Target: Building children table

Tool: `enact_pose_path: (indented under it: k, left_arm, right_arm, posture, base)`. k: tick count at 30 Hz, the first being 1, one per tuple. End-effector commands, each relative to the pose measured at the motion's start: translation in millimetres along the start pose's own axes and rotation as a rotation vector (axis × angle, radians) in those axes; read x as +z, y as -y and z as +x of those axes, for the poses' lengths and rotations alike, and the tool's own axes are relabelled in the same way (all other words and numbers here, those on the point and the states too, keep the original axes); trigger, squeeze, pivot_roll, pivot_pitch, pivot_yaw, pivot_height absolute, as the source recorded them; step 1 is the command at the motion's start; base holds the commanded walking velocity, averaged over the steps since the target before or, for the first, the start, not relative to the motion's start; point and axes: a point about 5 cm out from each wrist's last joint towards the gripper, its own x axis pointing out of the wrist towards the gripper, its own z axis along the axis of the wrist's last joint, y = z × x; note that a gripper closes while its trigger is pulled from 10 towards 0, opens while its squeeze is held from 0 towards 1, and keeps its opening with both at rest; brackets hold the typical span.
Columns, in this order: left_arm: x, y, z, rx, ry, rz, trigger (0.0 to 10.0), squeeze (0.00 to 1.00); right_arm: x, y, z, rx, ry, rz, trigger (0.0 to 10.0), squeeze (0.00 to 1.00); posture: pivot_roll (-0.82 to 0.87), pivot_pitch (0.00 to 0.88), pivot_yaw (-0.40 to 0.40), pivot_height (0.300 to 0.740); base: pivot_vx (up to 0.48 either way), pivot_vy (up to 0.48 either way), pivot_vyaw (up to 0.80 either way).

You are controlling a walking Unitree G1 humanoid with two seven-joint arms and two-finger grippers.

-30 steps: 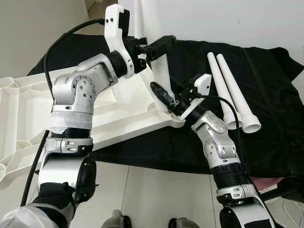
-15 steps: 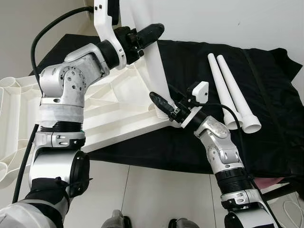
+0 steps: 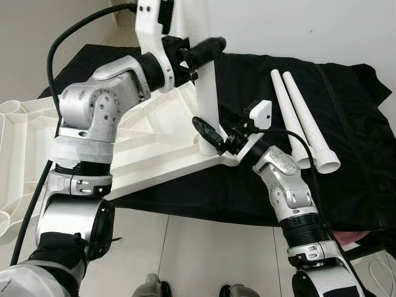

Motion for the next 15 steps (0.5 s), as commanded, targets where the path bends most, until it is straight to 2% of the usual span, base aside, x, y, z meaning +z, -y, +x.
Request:
enact_pose_path:
  k: [1,4,12,13,15]
  left_arm:
    - [6,7.5,-0.8,-0.072,0.013,0.077,10.0,0.0]
    - [8,10.0,1.7,-0.057,0.018,0.12,10.0,0.0]
    - [12,16.5,4.7,-0.063,0.024,0.166,10.0,0.0]
    - [10,22.1,7.8,-0.074,0.018,0.201,10.0,0.0]
    - [10,22.1,7.8,-0.074,0.018,0.201,10.0,0.0]
  right_arm:
    - [-1,1.0,3.2,-0.008,-0.043,-0.037,10.0,0.0]
    - [0,-1.4,9.3,-0.012,-0.067,-0.045,10.0,0.0]
    - [-1,-5.8,16.0,-0.011,-0.097,-0.035,10.0,0.0]
    - [0,-9.6,23.3,-0.004,-0.126,-0.011,10.0,0.0]
    - [0,-9.6,23.3,-0.004,-0.126,-0.011,10.0,0.0]
  posture:
    - [-0.09,0.064,0.053,0.74]
    - [-0.09,0.065,0.053,0.74]
    - [-0.09,0.066,0.052,0.74]
    - [-0.09,0.068,0.049,0.74]
    - [-0.09,0.068,0.049,0.74]
  base:
    - [0.0,0.0,0.0]
    - [0.0,0.0,0.0]
    - [0.0,0.0,0.0]
    - [0.0,0.0,0.0]
    - [0.0,0.0,0.0]
